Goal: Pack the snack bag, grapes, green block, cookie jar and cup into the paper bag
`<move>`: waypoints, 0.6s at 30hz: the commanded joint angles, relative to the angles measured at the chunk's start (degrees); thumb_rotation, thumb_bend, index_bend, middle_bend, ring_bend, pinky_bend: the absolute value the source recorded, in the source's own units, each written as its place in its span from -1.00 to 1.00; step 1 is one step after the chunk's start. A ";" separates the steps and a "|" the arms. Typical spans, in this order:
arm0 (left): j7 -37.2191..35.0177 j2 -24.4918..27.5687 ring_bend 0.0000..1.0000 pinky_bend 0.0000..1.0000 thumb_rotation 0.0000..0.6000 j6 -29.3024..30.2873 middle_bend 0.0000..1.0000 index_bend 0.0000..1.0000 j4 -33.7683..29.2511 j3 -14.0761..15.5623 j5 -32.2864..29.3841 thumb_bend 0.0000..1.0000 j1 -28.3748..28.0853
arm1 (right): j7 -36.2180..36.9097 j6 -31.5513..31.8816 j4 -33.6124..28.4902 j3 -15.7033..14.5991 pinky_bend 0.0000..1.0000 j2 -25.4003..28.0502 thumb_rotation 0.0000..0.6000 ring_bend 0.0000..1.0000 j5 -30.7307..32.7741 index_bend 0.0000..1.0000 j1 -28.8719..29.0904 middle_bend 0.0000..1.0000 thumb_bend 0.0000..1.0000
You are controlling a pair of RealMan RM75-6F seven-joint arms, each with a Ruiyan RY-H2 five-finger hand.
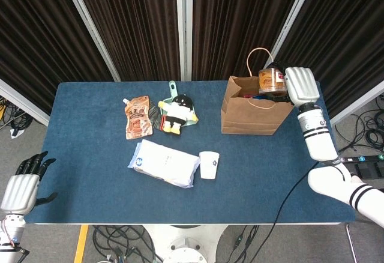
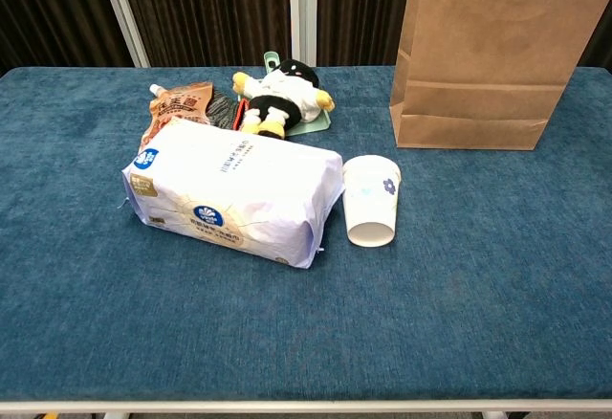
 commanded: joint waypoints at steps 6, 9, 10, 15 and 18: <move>-0.25 -0.17 -0.77 -0.71 1.00 0.07 -0.65 -0.50 0.29 0.03 0.07 -1.00 0.07 | 1.82 -1.84 -1.96 -0.27 -0.12 1.41 1.00 -0.60 -0.06 -0.64 -0.45 -0.41 -0.59; -0.33 -0.28 -0.77 -0.71 1.00 0.05 -0.65 -0.50 0.38 0.07 0.19 -1.00 0.04 | 2.09 -2.53 -3.16 -0.48 -0.19 2.44 1.00 -0.67 -0.08 -0.80 -0.79 -0.50 -0.60; -0.35 -0.31 -0.77 -0.71 1.00 0.06 -0.65 -0.50 0.43 0.07 0.21 -1.00 0.03 | 2.15 -2.53 -3.48 -0.53 -0.21 2.71 1.00 -0.69 -0.16 -0.84 -0.93 -0.53 -0.60; -0.37 -0.48 -0.77 -0.71 1.00 0.10 -0.65 -0.50 0.61 0.10 0.35 -1.00 0.02 | 2.50 -2.34 -4.51 -0.91 -0.38 3.64 1.00 -0.80 -0.68 -0.94 -1.65 -0.60 -0.59; -0.40 -0.52 -0.77 -0.71 1.00 0.19 -0.65 -0.50 0.61 0.09 0.46 -1.00 0.01 | 3.80 -1.21 -5.38 -0.49 -0.48 4.27 1.00 -0.87 -1.60 -1.00 -2.24 -0.66 -0.59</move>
